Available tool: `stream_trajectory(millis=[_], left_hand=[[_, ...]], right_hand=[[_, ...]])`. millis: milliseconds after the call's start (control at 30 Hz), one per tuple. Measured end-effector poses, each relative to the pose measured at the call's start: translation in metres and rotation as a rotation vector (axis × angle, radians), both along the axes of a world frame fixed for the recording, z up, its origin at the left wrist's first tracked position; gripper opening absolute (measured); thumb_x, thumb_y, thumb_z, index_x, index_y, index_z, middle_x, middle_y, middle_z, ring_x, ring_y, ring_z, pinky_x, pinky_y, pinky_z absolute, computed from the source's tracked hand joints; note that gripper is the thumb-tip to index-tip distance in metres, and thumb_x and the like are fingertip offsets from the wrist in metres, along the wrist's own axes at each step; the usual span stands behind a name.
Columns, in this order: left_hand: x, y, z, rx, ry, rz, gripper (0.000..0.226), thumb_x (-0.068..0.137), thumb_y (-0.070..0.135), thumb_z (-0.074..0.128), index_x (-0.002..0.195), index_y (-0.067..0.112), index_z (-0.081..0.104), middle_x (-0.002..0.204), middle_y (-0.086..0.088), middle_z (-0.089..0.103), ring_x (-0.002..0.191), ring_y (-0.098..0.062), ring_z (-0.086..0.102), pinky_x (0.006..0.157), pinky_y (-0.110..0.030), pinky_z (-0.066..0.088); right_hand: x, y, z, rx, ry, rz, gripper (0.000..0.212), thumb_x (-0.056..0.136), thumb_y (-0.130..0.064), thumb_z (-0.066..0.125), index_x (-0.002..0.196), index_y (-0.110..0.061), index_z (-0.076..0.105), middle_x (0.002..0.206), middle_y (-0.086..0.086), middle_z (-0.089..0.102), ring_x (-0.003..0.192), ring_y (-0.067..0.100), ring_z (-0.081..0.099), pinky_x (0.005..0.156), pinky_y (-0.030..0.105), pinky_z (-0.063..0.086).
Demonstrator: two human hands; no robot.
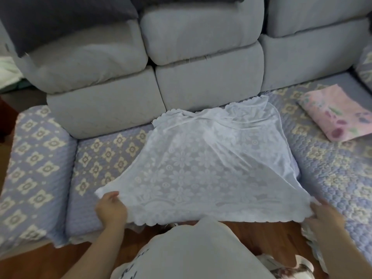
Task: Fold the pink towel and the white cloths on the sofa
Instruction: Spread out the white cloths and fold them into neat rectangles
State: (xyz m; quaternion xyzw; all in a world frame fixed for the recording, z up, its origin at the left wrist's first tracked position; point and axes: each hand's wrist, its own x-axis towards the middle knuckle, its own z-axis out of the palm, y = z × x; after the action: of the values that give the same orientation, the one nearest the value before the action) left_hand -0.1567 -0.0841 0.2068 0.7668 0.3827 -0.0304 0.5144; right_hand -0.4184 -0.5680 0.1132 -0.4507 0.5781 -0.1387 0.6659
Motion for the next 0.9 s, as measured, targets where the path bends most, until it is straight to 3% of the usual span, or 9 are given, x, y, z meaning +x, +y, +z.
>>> stream_trajectory(millis=[133, 200, 267, 367, 533, 633, 733, 800, 900], left_hand=[[-0.015, -0.086, 0.043, -0.106, 0.031, -0.547, 0.023, 0.098, 0.006, 0.055, 0.097, 0.021, 0.073, 0.107, -0.002, 0.070, 0.091, -0.015, 0.065, 0.073, -0.020, 0.050], [-0.029, -0.132, 0.059, -0.242, 0.082, -0.718, 0.015, 0.099, 0.024, 0.062, 0.104, 0.017, 0.073, 0.099, -0.001, 0.073, 0.085, -0.014, 0.067, 0.063, -0.017, 0.052], [-0.039, -0.162, 0.071, -0.334, 0.106, -0.793, 0.020, 0.094, 0.036, 0.068, 0.098, 0.017, 0.074, 0.090, 0.003, 0.076, 0.083, -0.012, 0.071, 0.070, -0.020, 0.056], [-0.035, -0.164, 0.068, -0.302, 0.067, -0.718, 0.011, 0.093, 0.025, 0.071, 0.086, 0.017, 0.068, 0.084, 0.001, 0.075, 0.078, -0.011, 0.072, 0.075, -0.028, 0.059], [-0.033, -0.136, 0.058, 0.081, -0.058, -0.899, 0.023, 0.104, 0.022, 0.051, 0.122, 0.012, 0.061, 0.115, 0.001, 0.063, 0.114, -0.023, 0.060, 0.087, -0.028, 0.042], [-0.054, -0.129, 0.053, 0.108, -0.178, -1.269, 0.050, 0.103, 0.015, 0.045, 0.149, 0.035, 0.041, 0.143, 0.018, 0.047, 0.132, -0.003, 0.045, 0.109, -0.023, 0.037], [-0.060, -0.128, 0.050, 0.242, -0.304, -1.511, 0.052, 0.102, 0.022, 0.038, 0.147, 0.047, 0.038, 0.141, 0.018, 0.053, 0.127, -0.004, 0.052, 0.104, -0.031, 0.047], [-0.059, -0.128, 0.056, 0.322, -0.351, -1.572, 0.049, 0.103, 0.027, 0.034, 0.148, 0.046, 0.036, 0.139, 0.018, 0.053, 0.122, -0.006, 0.053, 0.098, -0.031, 0.050], [-0.062, -0.128, 0.059, 0.390, -0.409, -1.635, 0.052, 0.100, 0.026, 0.038, 0.150, 0.042, 0.034, 0.129, 0.007, 0.055, 0.112, -0.015, 0.057, 0.088, -0.033, 0.052]], right_hand=[[0.085, 0.076, 0.095, -0.666, 0.110, 0.276, 0.039, 0.089, 0.010, 0.054, 0.119, -0.008, 0.073, 0.121, 0.018, 0.070, 0.109, 0.030, 0.065, 0.106, 0.023, 0.042], [0.116, 0.136, 0.113, -0.844, 0.002, 0.701, 0.045, 0.088, 0.015, 0.053, 0.111, -0.015, 0.077, 0.120, 0.011, 0.072, 0.114, 0.025, 0.065, 0.106, 0.012, 0.040], [0.131, 0.189, 0.127, -0.878, -0.185, 1.046, 0.045, 0.087, 0.001, 0.049, 0.104, -0.029, 0.078, 0.114, 0.002, 0.075, 0.111, 0.016, 0.067, 0.102, 0.021, 0.048], [0.140, 0.224, 0.134, -0.980, -0.376, 1.301, 0.048, 0.071, -0.005, 0.039, 0.097, -0.012, 0.079, 0.104, 0.003, 0.075, 0.101, 0.008, 0.066, 0.087, 0.016, 0.048], [0.127, 0.211, 0.144, -0.468, -0.118, 1.100, 0.044, 0.089, 0.007, 0.050, 0.100, -0.027, 0.076, 0.094, -0.034, 0.070, 0.094, -0.015, 0.062, 0.085, 0.009, 0.044], [0.128, 0.205, 0.158, -0.341, -0.159, 0.805, 0.022, 0.096, -0.015, 0.064, 0.109, -0.031, 0.068, 0.109, -0.018, 0.070, 0.099, -0.003, 0.064, 0.083, 0.014, 0.048], [0.140, 0.212, 0.170, -0.037, -0.210, 0.781, 0.043, 0.091, -0.040, 0.073, 0.129, -0.032, 0.054, 0.120, -0.010, 0.062, 0.105, 0.010, 0.068, 0.091, 0.028, 0.058], [0.145, 0.217, 0.174, 0.171, -0.202, 0.669, 0.056, 0.089, -0.035, 0.076, 0.135, -0.030, 0.045, 0.121, 0.001, 0.065, 0.104, 0.014, 0.071, 0.089, 0.031, 0.059], [0.146, 0.213, 0.170, 0.313, -0.203, 0.476, 0.027, 0.096, -0.017, 0.068, 0.120, -0.008, 0.062, 0.111, 0.013, 0.075, 0.098, 0.023, 0.075, 0.086, 0.032, 0.059]])
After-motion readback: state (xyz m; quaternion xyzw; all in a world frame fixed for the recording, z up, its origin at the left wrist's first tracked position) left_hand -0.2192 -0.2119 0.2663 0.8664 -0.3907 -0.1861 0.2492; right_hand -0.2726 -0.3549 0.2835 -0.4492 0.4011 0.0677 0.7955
